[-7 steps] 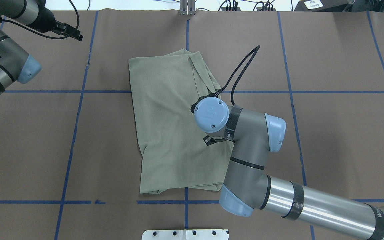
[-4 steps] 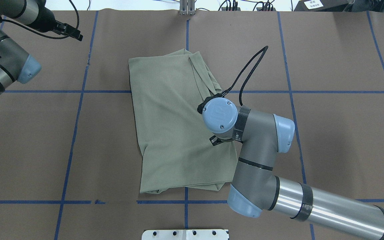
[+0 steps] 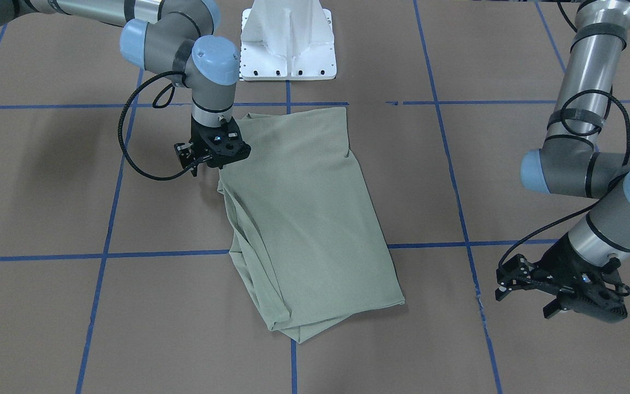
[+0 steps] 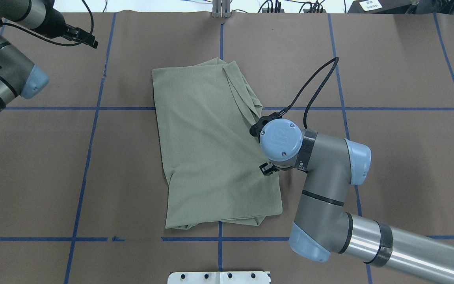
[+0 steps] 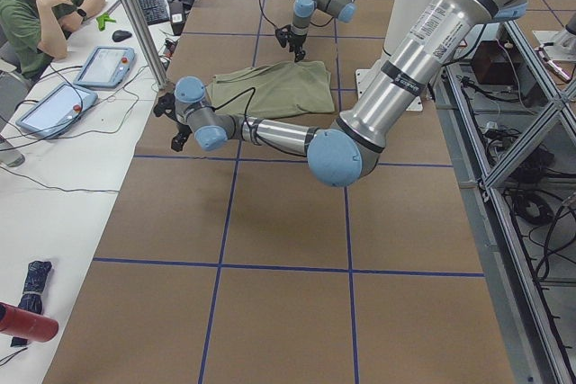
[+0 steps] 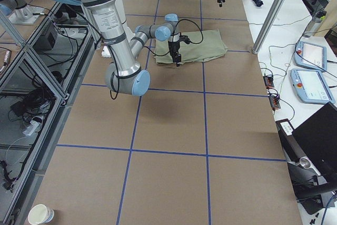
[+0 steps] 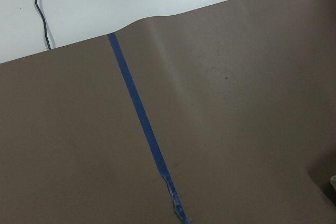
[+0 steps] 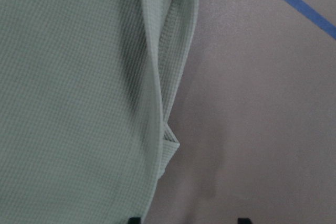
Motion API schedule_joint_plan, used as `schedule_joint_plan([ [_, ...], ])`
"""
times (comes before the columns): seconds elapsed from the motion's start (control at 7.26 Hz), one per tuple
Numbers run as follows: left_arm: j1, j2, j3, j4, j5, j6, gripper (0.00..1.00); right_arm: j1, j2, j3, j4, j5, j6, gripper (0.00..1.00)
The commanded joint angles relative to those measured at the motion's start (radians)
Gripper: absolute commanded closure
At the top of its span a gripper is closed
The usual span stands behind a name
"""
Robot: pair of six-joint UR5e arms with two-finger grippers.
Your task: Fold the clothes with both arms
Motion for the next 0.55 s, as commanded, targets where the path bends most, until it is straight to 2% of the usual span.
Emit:
schedule_joint_plan([
  [0.0, 0.000, -0.001, -0.005, 0.001, 0.000, 0.000, 0.00, 0.036, 0.018, -0.003, 0.011, 0.002, 0.006, 0.00],
  [0.14, 0.000, -0.001, -0.008, 0.002, 0.000, 0.000, 0.00, 0.051, 0.053, -0.024, 0.032, 0.002, 0.009, 0.00],
  [0.41, 0.002, -0.001, -0.008, 0.002, 0.000, -0.008, 0.00, 0.086, 0.162, -0.133, 0.046, 0.003, 0.009, 0.00],
])
